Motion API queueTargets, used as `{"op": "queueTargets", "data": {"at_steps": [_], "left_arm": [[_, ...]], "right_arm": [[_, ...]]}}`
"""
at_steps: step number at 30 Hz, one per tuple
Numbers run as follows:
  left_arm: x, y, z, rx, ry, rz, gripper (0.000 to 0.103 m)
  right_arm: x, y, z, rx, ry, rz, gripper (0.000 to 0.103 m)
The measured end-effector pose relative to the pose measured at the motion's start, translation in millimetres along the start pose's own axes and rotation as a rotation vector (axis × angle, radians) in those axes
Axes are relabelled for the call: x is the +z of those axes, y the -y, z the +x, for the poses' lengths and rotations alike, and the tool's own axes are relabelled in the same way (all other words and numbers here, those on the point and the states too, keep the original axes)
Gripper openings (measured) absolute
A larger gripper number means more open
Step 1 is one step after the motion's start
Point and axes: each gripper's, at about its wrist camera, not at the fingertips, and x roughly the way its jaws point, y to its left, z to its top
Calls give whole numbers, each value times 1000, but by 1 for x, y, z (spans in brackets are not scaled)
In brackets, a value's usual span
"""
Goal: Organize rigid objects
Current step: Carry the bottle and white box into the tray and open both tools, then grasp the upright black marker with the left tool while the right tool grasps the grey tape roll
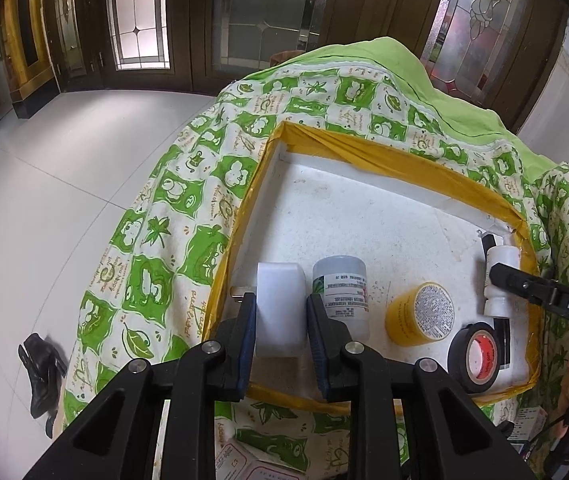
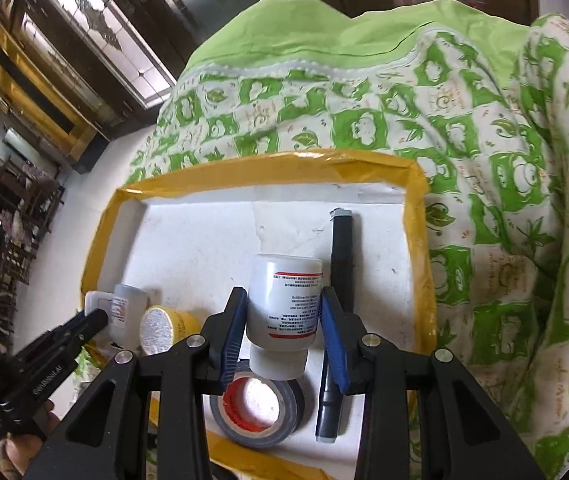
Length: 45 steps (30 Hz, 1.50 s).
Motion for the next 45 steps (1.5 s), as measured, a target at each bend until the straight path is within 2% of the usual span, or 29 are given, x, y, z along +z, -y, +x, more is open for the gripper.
{"op": "queueTargets", "data": {"at_steps": [9,11,14,15,16,21,28,33,36,42,45], "left_arm": [[0,-1,-2,-17,1,-14,25],[-1,0,-5,-28,3,-13,28],[-2,2,-11,-17,17,-4,45],[-3,2,-15,-16,26,-5,54],[-4,2,-18,-15,33,-8,58],[-18,-3,-37,-39,54,-37,71],[-56,-5,-64,-18,84,-22,71],[-90,-5,-78,-27,77,-19,75],[-97,-10,-86,-59,86,-72,75],[-105,-20,-85,-43,65,-130,75],[-111,-15,-87,-72,59,-122,75]], "right_arm": [[-2,1,12,2,-11,-3,36],[-2,2,9,4,-3,0,36],[-4,2,2,2,20,1,38],[-6,2,-3,3,35,2,41],[-7,2,-7,5,44,5,45],[-20,12,-36,20,113,75,52],[-55,23,-65,56,127,156,55],[-82,14,-75,62,108,131,55],[-100,7,-79,69,92,108,55],[-129,0,-83,89,52,83,55],[-137,2,-86,100,49,91,55]]}}
